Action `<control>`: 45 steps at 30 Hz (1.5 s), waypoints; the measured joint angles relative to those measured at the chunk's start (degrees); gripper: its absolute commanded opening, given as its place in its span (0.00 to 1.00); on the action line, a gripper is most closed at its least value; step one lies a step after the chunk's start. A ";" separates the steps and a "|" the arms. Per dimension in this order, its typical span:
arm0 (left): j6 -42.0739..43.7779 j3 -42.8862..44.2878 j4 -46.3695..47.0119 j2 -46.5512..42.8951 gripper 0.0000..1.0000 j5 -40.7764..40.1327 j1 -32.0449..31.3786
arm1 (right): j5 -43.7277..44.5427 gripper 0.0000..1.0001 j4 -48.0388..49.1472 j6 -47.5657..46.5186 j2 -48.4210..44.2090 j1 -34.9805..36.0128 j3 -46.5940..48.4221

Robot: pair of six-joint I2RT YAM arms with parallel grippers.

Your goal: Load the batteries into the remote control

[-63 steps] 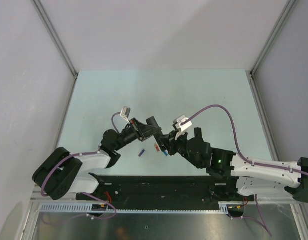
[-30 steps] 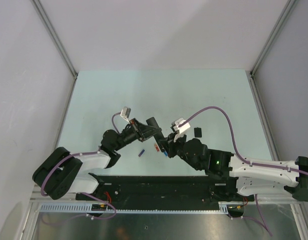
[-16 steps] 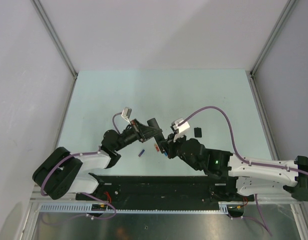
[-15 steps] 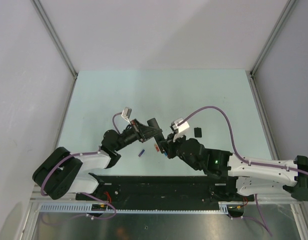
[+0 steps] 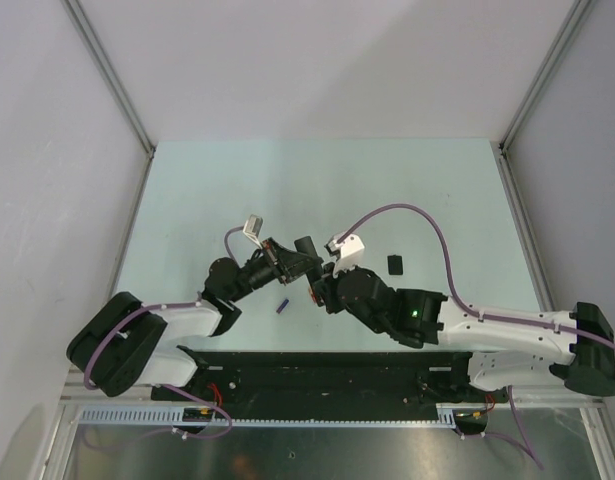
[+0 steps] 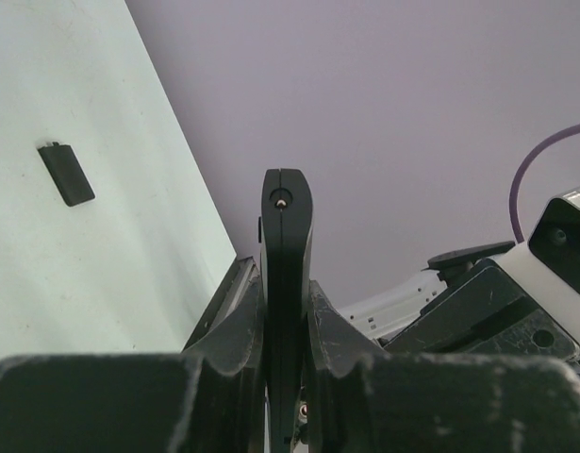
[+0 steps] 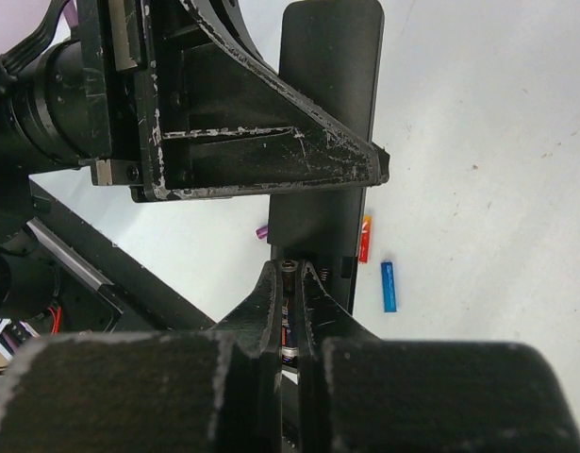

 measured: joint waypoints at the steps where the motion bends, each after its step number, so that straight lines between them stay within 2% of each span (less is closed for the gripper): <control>1: -0.26 0.00 -0.02 0.17 0.00 -0.26 0.00 | 0.02 0.00 -0.48 0.31 0.26 -0.15 0.31; 4: -0.87 0.00 -0.13 0.57 0.00 -0.79 0.00 | 0.07 0.00 -2.08 1.38 1.05 -0.44 1.42; 7: -1.79 -0.17 -0.11 1.09 0.00 -1.16 0.00 | 0.07 0.06 -3.43 2.19 1.64 -0.59 2.19; 20: -4.22 -0.55 0.87 2.75 0.00 -1.44 -0.13 | 0.26 0.20 -7.08 4.48 2.62 -0.61 3.89; 33: -5.11 -0.55 2.89 3.13 0.00 -3.19 -0.13 | 0.35 0.31 -9.11 5.22 2.84 -0.39 4.94; 45: -5.20 -0.55 4.04 3.48 0.00 -3.96 -0.13 | 1.33 0.51 -10.91 5.38 2.84 0.22 6.86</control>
